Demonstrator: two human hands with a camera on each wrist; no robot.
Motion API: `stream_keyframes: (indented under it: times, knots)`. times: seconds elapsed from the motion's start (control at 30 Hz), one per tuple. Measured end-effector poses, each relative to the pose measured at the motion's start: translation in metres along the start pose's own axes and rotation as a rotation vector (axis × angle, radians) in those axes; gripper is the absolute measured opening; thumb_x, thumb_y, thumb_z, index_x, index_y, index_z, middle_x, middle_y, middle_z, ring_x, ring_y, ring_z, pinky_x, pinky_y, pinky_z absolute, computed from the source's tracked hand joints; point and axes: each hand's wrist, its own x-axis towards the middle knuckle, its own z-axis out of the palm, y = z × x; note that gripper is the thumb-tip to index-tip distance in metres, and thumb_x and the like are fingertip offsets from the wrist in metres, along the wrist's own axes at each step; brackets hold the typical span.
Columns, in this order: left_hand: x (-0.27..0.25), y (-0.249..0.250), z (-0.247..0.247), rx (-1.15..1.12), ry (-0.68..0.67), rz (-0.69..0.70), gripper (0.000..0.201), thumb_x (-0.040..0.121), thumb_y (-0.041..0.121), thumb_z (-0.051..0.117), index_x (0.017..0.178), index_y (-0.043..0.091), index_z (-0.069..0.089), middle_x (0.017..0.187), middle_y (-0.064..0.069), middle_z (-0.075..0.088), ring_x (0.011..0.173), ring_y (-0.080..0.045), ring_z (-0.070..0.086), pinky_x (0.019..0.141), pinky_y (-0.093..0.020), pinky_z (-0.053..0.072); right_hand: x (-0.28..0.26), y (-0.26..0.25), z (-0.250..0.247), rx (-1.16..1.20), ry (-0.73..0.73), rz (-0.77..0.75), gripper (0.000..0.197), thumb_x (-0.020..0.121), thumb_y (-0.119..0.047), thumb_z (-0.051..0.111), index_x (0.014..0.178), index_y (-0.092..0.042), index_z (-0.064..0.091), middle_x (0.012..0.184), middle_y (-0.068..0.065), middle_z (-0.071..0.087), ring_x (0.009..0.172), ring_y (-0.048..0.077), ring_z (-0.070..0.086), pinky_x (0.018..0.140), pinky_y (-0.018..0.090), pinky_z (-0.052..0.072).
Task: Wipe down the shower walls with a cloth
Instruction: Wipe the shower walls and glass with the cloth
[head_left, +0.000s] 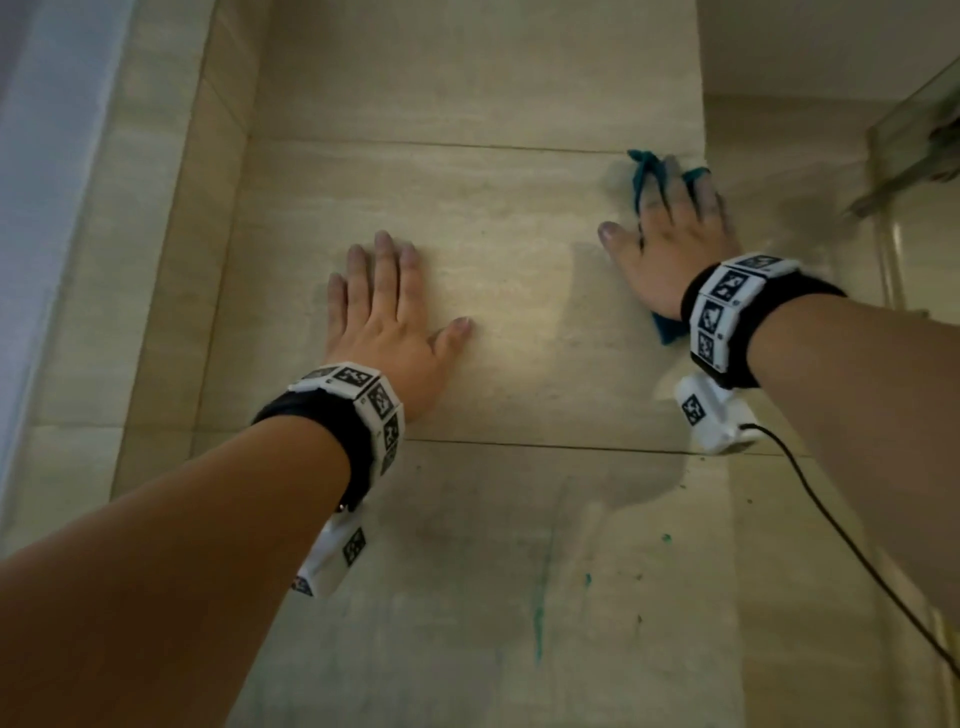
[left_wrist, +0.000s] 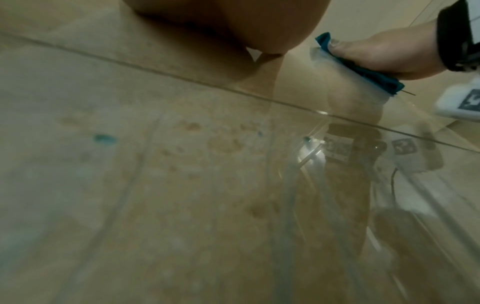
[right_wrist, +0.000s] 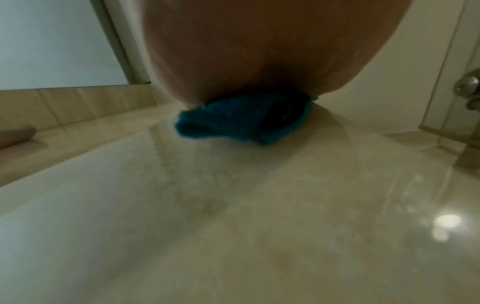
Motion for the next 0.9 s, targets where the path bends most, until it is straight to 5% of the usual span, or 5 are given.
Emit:
stream_keyframes:
  times: [0.27, 0.47, 0.67, 0.9]
  knots:
    - [-0.004, 0.001, -0.001, 0.023, 0.008, 0.012, 0.089, 0.101, 0.072, 0.012, 0.162, 0.018, -0.023, 0.168, -0.006, -0.034, 0.155, -0.029, -0.030, 0.127, -0.049, -0.015, -0.042, -0.004, 0.014, -0.044, -0.050, -0.049, 0.082, 0.101, -0.068, 0.017, 0.164, -0.019, -0.002, 0.171, 0.001, -0.014, 0.157, 0.032, -0.013, 0.127, 0.049, -0.006]
    - [-0.010, 0.034, 0.008, -0.037, 0.072, 0.036, 0.082, 0.107, 0.054, 0.024, 0.161, 0.017, -0.025, 0.167, -0.006, -0.036, 0.155, -0.028, -0.030, 0.127, -0.047, -0.016, -0.077, 0.003, 0.032, -0.032, -0.017, -0.094, 0.077, 0.103, -0.061, 0.021, 0.164, -0.019, -0.001, 0.171, 0.001, -0.014, 0.157, 0.034, -0.012, 0.127, 0.050, -0.006]
    - [-0.026, 0.075, 0.034, 0.065, 0.068, 0.182, 0.084, 0.103, 0.068, 0.008, 0.164, 0.016, -0.018, 0.171, -0.008, -0.026, 0.157, -0.030, -0.024, 0.127, -0.053, -0.012, -0.096, 0.012, 0.046, -0.059, 0.029, -0.091, 0.075, 0.105, -0.059, 0.020, 0.164, -0.019, -0.002, 0.171, 0.002, -0.015, 0.157, 0.032, -0.013, 0.127, 0.049, -0.008]
    - [-0.024, 0.075, 0.029, 0.120, -0.010, 0.178, 0.085, 0.101, 0.071, 0.007, 0.162, 0.019, -0.023, 0.169, -0.006, -0.031, 0.156, -0.031, -0.026, 0.127, -0.053, -0.013, -0.103, 0.012, 0.057, 0.020, 0.116, -0.028, 0.071, 0.107, -0.054, 0.021, 0.164, -0.016, 0.006, 0.172, 0.005, -0.005, 0.157, 0.033, -0.007, 0.128, 0.047, -0.002]
